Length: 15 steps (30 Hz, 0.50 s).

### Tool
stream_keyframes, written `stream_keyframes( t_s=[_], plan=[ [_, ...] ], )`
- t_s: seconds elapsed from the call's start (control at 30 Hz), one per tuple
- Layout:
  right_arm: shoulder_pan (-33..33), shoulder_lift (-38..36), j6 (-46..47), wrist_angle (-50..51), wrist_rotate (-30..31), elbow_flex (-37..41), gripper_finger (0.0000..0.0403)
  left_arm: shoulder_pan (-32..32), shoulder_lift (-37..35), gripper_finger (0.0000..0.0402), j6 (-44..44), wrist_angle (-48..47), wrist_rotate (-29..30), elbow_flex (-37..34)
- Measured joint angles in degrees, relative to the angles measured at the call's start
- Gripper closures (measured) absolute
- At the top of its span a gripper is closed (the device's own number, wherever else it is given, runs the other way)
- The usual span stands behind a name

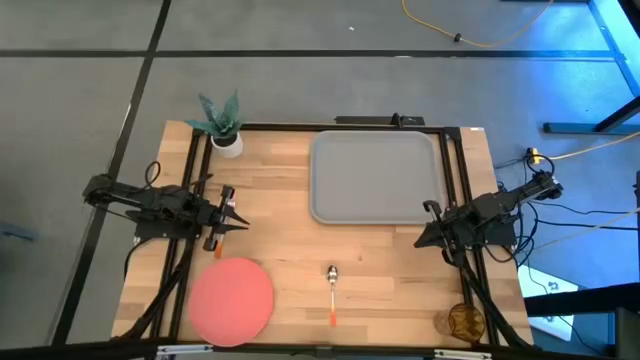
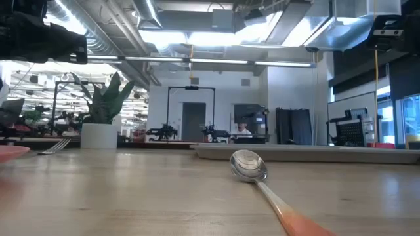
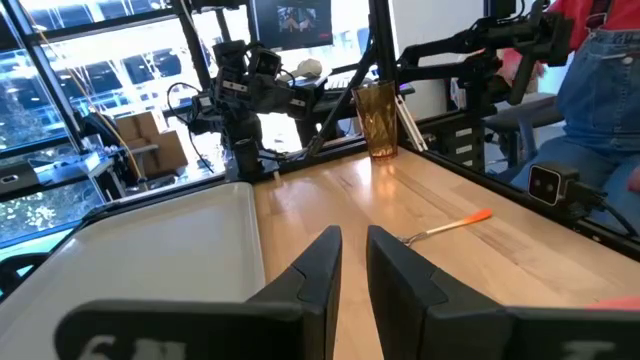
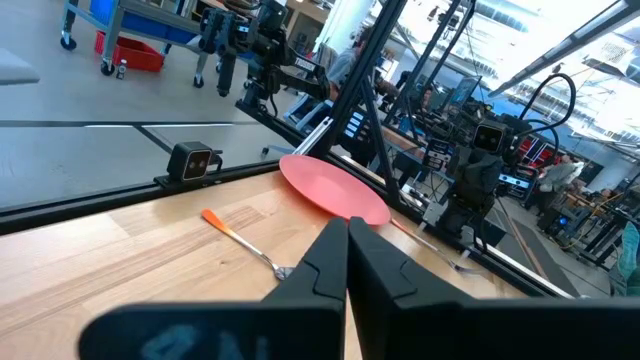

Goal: Pick and place plate/cup/fork/spoon on tray

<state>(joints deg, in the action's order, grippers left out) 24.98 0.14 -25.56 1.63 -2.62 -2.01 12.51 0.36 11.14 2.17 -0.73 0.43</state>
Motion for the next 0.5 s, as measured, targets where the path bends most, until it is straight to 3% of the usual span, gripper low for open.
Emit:
stream_keyframes(
  t_s=[0.5],
  plan=[
    [-0.01,0.0,0.2,-0.75,-0.02,0.01,0.0397,-0.01,-0.02,0.0356,0.0,-0.02,0.02,0.0]
  ],
)
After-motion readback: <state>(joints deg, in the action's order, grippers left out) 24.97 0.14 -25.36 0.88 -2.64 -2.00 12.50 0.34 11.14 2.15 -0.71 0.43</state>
